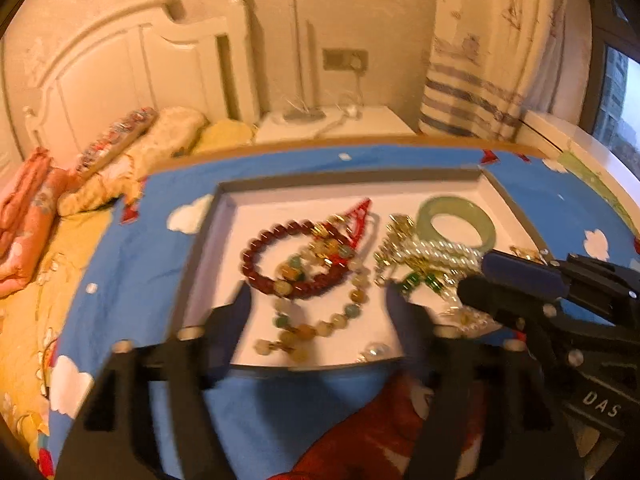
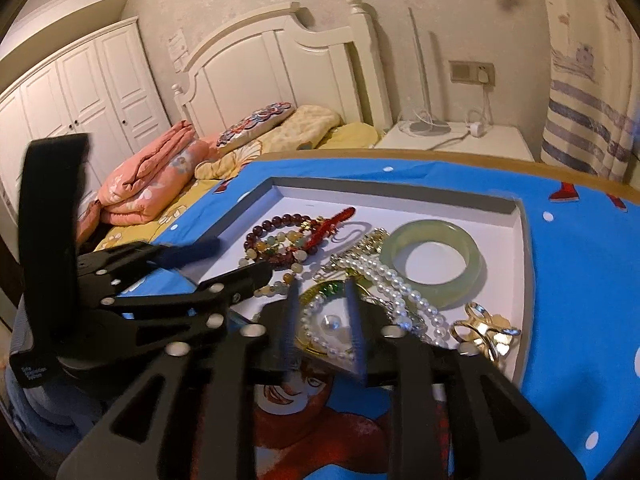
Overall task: Organize jewelry
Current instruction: 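Open both tools to drop the earrings into the tray and withdraw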
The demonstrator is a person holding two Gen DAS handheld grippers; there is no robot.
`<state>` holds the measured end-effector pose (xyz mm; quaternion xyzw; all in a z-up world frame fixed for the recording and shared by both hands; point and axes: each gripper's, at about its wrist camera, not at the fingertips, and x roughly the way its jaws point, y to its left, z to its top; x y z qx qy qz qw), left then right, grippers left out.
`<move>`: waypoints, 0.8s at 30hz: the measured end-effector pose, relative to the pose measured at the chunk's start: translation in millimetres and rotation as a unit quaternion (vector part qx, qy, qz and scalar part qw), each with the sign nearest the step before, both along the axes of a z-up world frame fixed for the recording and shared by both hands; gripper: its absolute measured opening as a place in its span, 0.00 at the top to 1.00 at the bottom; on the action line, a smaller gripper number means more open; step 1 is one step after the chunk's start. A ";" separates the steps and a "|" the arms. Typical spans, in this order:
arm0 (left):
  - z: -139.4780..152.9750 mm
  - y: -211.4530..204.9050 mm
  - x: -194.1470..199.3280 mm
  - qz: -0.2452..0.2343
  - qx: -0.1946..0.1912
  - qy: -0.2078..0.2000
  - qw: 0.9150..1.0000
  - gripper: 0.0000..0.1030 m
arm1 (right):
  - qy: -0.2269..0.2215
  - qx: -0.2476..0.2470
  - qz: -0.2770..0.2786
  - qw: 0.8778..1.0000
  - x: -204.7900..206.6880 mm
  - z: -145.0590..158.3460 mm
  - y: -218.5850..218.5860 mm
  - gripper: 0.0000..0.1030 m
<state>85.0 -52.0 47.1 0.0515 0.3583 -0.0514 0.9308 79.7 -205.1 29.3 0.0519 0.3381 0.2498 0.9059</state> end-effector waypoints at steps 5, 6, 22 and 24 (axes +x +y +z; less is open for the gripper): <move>15.8 13.8 -19.0 0.040 0.008 -0.040 0.998 0.02 | -0.021 0.022 -0.035 0.999 -12.9 13.0 -14.4 0.25; 19.0 16.9 -24.3 0.047 0.008 -0.048 0.998 0.02 | -0.025 0.023 -0.042 0.999 -16.0 15.7 -16.4 0.19; 6.3 34.4 -67.4 0.048 0.022 -0.062 0.997 0.02 | -0.035 -0.052 -0.219 0.974 -63.8 2.4 -8.9 0.16; 8.4 31.8 -63.2 0.044 0.021 -0.065 0.997 0.02 | -0.042 -0.054 -0.225 0.972 -63.8 3.3 -9.9 0.16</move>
